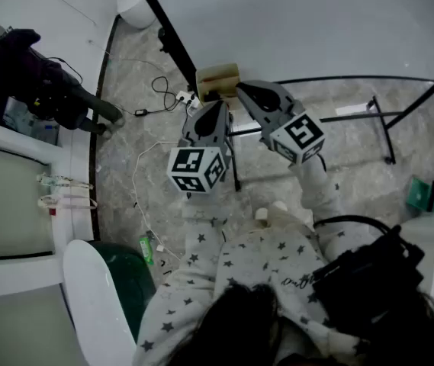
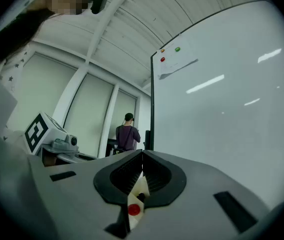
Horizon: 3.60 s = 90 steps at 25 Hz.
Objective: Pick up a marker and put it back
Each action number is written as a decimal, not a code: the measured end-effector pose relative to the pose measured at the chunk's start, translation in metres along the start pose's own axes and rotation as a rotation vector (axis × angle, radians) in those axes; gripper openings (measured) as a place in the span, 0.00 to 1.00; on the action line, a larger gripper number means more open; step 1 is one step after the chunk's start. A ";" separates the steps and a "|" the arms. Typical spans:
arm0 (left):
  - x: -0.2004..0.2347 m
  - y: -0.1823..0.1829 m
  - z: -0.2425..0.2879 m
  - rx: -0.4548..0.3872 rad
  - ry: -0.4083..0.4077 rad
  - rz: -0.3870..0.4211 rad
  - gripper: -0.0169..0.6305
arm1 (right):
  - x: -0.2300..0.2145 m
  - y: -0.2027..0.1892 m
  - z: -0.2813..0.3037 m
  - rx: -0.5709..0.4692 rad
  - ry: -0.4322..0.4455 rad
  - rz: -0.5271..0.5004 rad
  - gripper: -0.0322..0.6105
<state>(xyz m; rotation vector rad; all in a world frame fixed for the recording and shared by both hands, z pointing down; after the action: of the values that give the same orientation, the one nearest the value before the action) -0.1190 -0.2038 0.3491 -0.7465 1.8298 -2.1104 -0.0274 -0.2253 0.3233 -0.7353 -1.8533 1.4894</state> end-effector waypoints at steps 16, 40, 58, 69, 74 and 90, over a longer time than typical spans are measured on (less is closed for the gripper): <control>0.013 -0.004 -0.011 -0.010 0.012 0.000 0.03 | 0.023 -0.029 0.009 0.050 0.083 0.001 0.23; 0.017 -0.024 -0.015 0.023 0.039 -0.024 0.03 | 0.035 -0.066 0.023 0.157 0.093 -0.017 0.22; 0.018 -0.034 -0.011 0.038 0.038 -0.035 0.03 | 0.031 -0.063 0.022 0.160 0.083 -0.023 0.18; 0.013 -0.020 -0.016 0.024 0.028 -0.031 0.03 | 0.029 -0.047 0.023 0.181 0.102 -0.023 0.18; 0.002 0.001 -0.022 -0.011 -0.007 -0.014 0.03 | 0.029 -0.017 0.023 0.133 0.120 -0.003 0.18; -0.033 0.057 -0.039 -0.119 -0.083 0.057 0.03 | 0.027 0.049 0.003 0.039 0.139 -0.014 0.18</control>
<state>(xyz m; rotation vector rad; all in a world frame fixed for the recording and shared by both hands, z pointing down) -0.1201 -0.1648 0.2837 -0.7876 1.9219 -1.9202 -0.0460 -0.1968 0.2782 -0.7855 -1.7174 1.4248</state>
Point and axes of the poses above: the fingertips, and each gripper's own axes: z forward along the fingers, x to its left, y out of its top, the point moved 4 cm from there along -z, backward along the fingers, and after that the axes turned 6 degrees about -z, right-handed, at the moved point
